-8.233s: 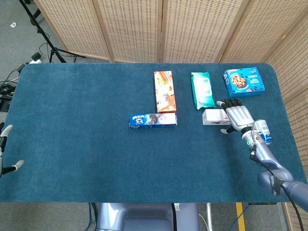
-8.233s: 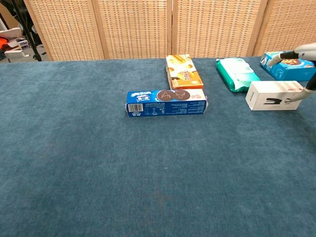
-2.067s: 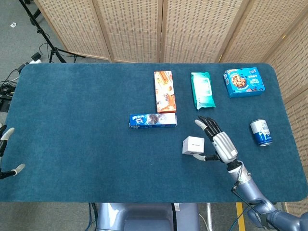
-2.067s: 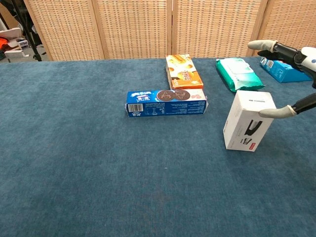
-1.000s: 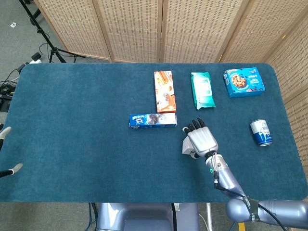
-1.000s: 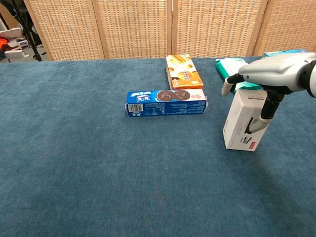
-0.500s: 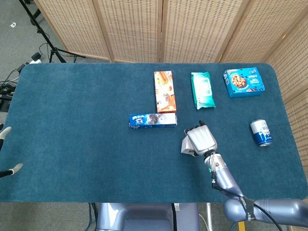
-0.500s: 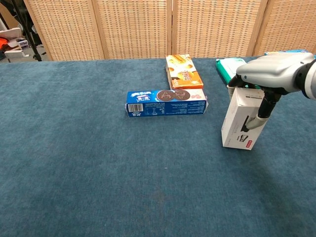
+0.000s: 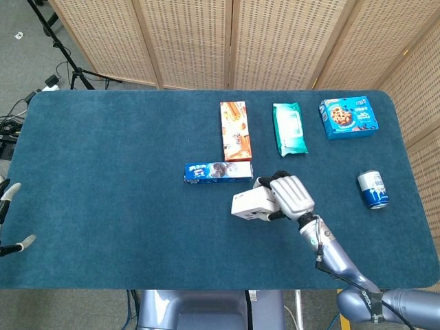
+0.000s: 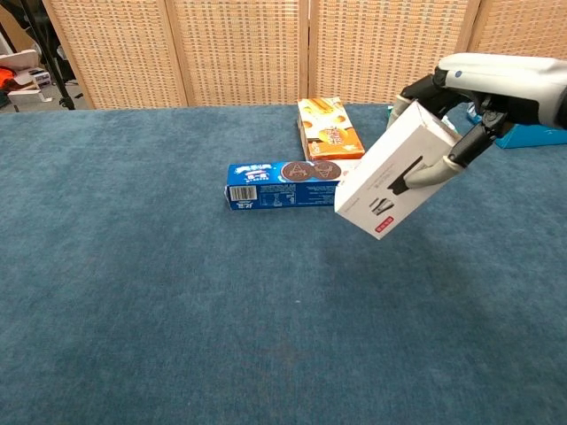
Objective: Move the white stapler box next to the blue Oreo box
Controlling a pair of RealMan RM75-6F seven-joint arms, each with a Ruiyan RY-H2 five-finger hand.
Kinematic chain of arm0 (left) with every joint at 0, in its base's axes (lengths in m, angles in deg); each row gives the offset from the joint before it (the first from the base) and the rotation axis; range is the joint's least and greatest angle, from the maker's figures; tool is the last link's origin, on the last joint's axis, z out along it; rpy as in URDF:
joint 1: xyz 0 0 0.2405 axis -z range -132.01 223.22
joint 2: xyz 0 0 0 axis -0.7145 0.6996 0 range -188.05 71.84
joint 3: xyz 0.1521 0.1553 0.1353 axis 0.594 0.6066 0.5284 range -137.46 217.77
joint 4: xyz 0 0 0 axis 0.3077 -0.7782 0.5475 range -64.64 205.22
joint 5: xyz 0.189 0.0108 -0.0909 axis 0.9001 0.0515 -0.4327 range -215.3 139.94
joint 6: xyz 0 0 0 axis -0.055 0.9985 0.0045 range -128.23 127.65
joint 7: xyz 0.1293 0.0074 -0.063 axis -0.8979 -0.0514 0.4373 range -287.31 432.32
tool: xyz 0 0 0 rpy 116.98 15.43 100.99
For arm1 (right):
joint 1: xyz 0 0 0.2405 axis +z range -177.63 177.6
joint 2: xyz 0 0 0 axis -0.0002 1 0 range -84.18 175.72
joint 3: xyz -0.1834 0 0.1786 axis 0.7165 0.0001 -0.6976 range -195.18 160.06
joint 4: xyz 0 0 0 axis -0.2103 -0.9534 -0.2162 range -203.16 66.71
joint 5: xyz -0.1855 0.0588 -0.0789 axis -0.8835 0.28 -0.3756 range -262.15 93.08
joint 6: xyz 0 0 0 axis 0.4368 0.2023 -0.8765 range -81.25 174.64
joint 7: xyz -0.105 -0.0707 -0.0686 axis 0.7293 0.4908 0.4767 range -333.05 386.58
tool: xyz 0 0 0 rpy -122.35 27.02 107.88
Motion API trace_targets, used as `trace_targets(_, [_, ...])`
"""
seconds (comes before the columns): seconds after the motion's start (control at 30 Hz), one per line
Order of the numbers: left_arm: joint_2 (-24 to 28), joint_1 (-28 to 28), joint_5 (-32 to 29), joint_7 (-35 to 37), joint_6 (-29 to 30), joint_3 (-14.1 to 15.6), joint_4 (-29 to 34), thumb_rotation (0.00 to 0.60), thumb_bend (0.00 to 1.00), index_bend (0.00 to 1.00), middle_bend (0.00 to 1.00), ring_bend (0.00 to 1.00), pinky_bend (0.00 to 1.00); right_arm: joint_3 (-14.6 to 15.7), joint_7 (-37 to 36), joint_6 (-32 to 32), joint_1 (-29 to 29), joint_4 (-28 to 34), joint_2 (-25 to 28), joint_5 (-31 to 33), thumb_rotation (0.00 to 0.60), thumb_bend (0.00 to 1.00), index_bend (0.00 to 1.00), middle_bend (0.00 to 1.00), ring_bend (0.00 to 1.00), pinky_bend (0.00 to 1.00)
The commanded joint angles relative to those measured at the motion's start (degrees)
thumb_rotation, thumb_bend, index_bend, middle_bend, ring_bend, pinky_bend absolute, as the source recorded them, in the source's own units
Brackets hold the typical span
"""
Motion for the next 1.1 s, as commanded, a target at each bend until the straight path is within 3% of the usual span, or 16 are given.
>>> trace_targets(0.03, [-0.2,0.1,0.2,-0.6,-0.1,0.2,0.2,0.600,0.00,0.00,0.00,0.00,0.00,-0.1,-22.3,0.7,-5.3,-9.2,-3.0,-12.4,0.600,0.57,0.50,0.52,0.45,0.24])
trace_targets(0.13, [-0.5,0.2,0.0,-1.4,-0.3,0.1,0.4,0.600,0.00,0.00,0.00,0.00,0.00,0.5,-34.9,3.3,-6.9,-16.3,-7.7,-16.4,0.600,0.57,0.51,0.52,0.45,0.24])
trace_targets(0.23, [-0.8,0.2,-0.4,-2.0,-0.4,0.0,0.6,0.600,0.00,0.00,0.00,0.00,0.00,1.8,-40.6,5.4,-7.5,-24.9,-12.8,-20.2,0.600,0.57,0.52,0.53,0.45,0.24])
trace_targets(0.63, [-1.1,0.7,-1.8,-2.6,-1.5,-0.3,0.3,0.600,0.00,0.00,0.00,0.00,0.00,3.4,-48.1,7.6,-8.5,-48.1,-28.0,-22.4,0.600,0.57,0.53,0.54,0.45,0.24])
trace_targets(0.83, [-1.0,0.6,-1.9,-2.4,-1.5,-0.3,0.3,0.600,0.00,0.00,0.00,0.00,0.00,3.7,-50.1,7.6,-8.6,-51.8,-29.7,-22.8,0.600,0.57,0.53,0.53,0.43,0.24])
trace_targets(0.9, [-0.9,0.5,-2.2,-1.9,-1.2,-0.5,0.3,0.600,0.00,0.00,0.00,0.00,0.00,5.1,-51.1,6.8,-8.7,-52.9,-29.3,-23.9,0.600,0.56,0.47,0.44,0.34,0.23])
trace_targets(0.97, [-0.8,0.4,-2.3,-1.8,-1.0,-0.6,0.4,0.600,0.00,0.00,0.00,0.00,0.00,6.5,-52.2,6.7,-8.6,-52.9,-27.9,-25.4,0.600,0.49,0.23,0.17,0.10,0.14])
trace_targets(1.0, [-0.8,0.4,-2.2,-1.7,-1.0,-0.6,0.3,0.600,0.00,0.00,0.00,0.00,0.00,6.8,-52.3,7.0,-8.7,-52.7,-27.5,-25.8,0.600,0.44,0.14,0.09,0.04,0.10])
trace_targets(1.03, [-0.8,0.4,-2.1,-1.7,-0.9,-0.6,0.3,0.600,0.00,0.00,0.00,0.00,0.00,6.9,-52.4,7.7,-8.9,-52.0,-26.8,-26.2,0.600,0.36,0.05,0.02,0.00,0.05])
trace_targets(1.1, [-0.8,0.4,-1.9,-1.8,-0.9,-0.5,0.3,0.600,0.00,0.00,0.00,0.00,0.00,6.8,-51.6,8.6,-9.2,-51.0,-25.9,-26.4,0.600,0.25,0.00,0.00,0.00,0.01])
